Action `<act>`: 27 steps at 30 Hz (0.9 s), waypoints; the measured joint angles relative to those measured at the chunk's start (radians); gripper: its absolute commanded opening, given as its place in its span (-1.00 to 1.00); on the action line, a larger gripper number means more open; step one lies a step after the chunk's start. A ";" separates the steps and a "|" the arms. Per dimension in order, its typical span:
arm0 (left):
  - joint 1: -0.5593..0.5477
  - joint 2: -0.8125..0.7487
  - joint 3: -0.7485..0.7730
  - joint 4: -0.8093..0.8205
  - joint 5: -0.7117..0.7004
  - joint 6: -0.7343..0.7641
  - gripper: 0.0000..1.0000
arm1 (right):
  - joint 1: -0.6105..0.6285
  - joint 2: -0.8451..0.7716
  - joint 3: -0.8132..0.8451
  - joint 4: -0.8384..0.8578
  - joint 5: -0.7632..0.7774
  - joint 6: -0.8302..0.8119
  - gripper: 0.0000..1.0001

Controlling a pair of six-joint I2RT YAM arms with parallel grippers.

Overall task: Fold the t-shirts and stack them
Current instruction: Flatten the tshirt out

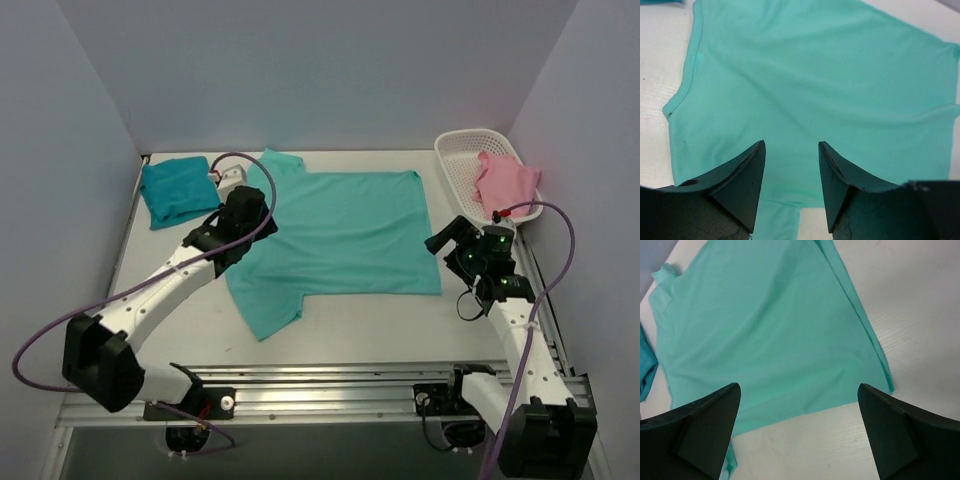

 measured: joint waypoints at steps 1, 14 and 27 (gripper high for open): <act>-0.006 -0.058 -0.026 0.001 -0.005 -0.006 0.11 | 0.006 -0.031 0.003 -0.006 -0.003 -0.005 1.00; -0.151 -0.615 -0.640 -0.240 -0.006 -0.295 0.17 | 0.092 -0.160 -0.190 -0.113 -0.020 0.007 0.99; -0.169 -0.504 -0.758 -0.126 0.029 -0.360 0.17 | 0.104 0.068 -0.192 0.009 0.043 0.054 0.94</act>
